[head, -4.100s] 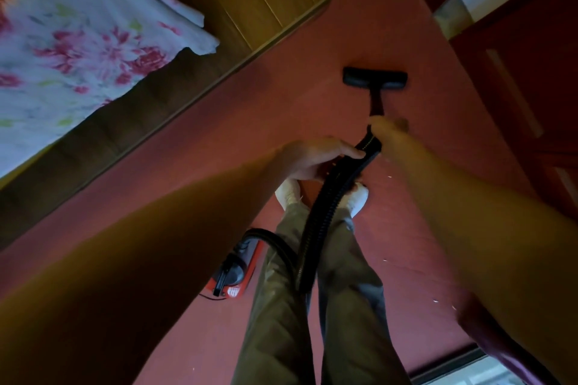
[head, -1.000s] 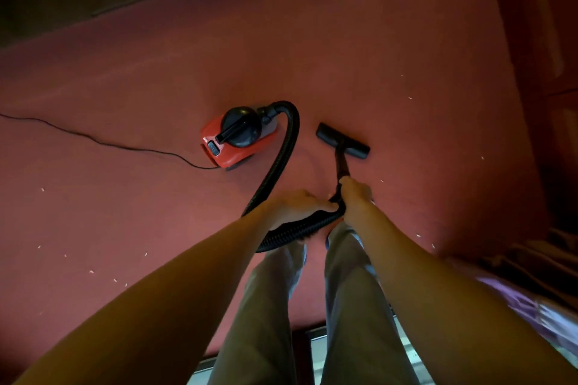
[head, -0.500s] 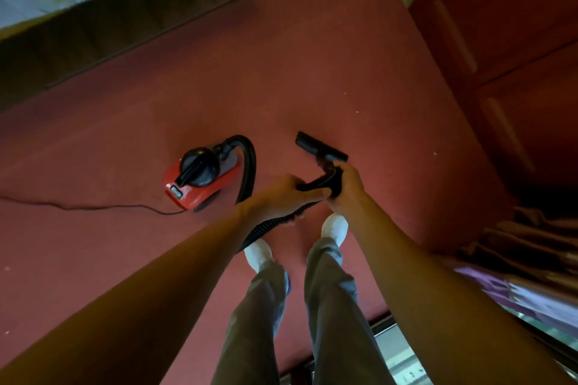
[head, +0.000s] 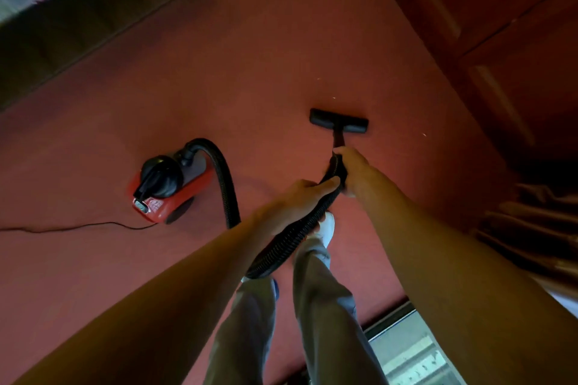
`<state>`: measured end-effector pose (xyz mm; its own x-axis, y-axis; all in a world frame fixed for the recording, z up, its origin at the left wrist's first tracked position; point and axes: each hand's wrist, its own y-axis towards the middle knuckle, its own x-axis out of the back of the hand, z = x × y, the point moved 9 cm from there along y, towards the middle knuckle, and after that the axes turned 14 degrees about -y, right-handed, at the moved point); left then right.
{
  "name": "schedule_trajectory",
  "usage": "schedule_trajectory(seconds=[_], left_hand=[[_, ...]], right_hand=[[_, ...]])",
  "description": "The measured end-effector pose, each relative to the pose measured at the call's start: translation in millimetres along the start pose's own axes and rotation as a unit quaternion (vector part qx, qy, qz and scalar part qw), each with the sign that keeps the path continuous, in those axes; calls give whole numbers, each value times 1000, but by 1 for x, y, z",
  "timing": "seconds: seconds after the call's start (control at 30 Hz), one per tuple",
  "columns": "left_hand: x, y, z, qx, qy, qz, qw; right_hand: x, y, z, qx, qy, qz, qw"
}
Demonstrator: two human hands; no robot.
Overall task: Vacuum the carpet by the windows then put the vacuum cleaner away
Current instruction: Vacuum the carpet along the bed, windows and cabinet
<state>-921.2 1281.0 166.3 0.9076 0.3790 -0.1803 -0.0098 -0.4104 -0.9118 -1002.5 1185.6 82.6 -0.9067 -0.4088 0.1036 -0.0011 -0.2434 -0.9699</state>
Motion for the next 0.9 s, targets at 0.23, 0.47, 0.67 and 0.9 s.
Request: schedule_trajectory(seconds=[0.23,0.47,0.67,0.9], left_hand=[[-27,35,2,6,-98,23,995],[-42,14,10,94,-157,231,956],[-30,23,21,97,-147,191,966],[-6,54,5,10,-214,33,976]], right_hand=[[31,35,31,71,-16,-44,996],[52,11,30,107,-7,-52,993],[21,15,15,77,-29,-26,996],[-11,38,56,103,-87,-52,989]])
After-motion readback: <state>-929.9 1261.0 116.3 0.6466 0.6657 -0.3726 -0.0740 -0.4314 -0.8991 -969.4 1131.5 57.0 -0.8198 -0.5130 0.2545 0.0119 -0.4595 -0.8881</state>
